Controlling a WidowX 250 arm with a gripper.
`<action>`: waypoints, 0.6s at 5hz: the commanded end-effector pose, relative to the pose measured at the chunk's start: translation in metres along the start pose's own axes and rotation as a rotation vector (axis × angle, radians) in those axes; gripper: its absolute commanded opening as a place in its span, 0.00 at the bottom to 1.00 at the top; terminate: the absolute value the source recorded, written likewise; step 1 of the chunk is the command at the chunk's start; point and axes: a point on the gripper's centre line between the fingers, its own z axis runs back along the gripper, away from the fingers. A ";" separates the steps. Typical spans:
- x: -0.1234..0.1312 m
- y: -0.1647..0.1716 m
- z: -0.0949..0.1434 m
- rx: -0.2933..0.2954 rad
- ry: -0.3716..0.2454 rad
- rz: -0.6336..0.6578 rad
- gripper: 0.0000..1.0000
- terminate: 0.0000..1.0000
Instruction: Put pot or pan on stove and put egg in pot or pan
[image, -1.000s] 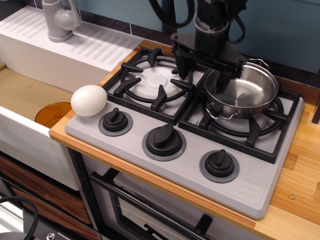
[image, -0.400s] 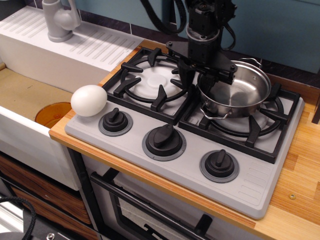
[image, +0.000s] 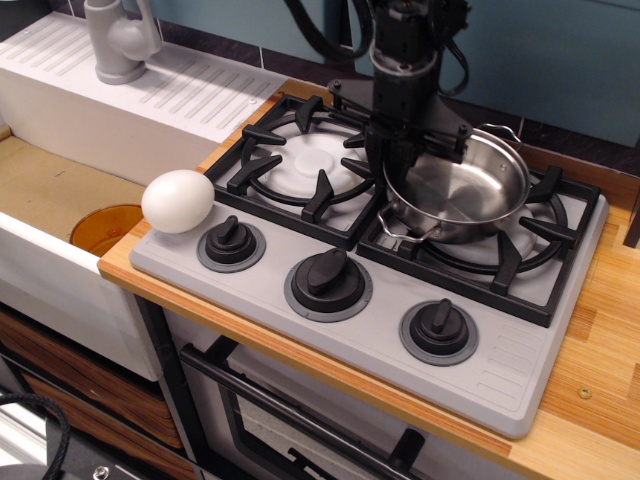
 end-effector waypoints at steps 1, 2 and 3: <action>0.014 0.003 0.050 -0.018 -0.019 -0.018 0.00 0.00; 0.014 0.011 0.073 -0.002 0.020 -0.031 0.00 0.00; 0.015 0.019 0.086 0.007 0.039 -0.045 0.00 0.00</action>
